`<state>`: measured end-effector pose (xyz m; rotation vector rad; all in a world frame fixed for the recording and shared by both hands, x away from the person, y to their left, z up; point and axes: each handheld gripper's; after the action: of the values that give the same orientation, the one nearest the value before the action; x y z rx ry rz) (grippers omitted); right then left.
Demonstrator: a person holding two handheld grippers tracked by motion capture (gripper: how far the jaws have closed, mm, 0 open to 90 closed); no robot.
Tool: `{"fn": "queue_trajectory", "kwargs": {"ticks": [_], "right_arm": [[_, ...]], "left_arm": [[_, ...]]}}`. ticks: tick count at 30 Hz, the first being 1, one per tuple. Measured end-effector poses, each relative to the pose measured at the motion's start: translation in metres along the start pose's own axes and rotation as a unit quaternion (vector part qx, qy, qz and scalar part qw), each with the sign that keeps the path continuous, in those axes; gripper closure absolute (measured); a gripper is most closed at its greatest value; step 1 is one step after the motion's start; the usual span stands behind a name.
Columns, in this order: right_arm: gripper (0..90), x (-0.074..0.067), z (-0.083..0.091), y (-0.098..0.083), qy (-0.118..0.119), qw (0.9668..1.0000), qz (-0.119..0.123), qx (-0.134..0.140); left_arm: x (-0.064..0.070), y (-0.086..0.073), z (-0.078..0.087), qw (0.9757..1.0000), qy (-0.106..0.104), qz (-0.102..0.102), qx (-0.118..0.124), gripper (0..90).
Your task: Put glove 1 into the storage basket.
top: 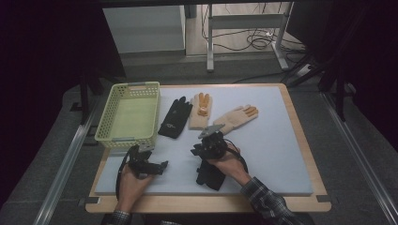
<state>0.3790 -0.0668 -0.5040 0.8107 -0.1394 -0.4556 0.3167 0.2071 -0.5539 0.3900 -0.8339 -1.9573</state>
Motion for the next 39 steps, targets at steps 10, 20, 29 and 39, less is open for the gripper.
{"fn": "queue_trajectory", "kwargs": {"ticks": [10,20,29,39], "right_arm": [[68.8,0.027,-0.040,0.048,-0.023,0.9997,0.001,0.003],[48.2,0.045,-0.082,0.073,-0.039,0.9992,-0.006,0.000],[41.3,0.054,-0.122,0.077,-0.050,0.9983,0.013,-0.028],[84.0,0.056,-0.111,0.077,-0.046,0.9984,-0.026,-0.021]], "left_arm": [[0.000,0.000,0.000,1.0000,-0.001,0.002,0.000,1.4],[0.000,0.000,0.000,1.0000,-0.001,0.003,0.001,1.4],[0.000,0.000,0.000,1.0000,-0.001,0.002,0.000,1.4],[0.000,0.000,0.000,1.0000,-0.001,0.002,0.001,1.4]]}}
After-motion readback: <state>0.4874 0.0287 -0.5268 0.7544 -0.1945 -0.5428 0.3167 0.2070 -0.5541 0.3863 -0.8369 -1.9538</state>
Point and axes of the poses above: each handheld gripper's, and its own axes: z roughly backward along the jaws, y roughly out of its top, x roughly to its right, and after that the axes turned 1 degree about -y, right-handed
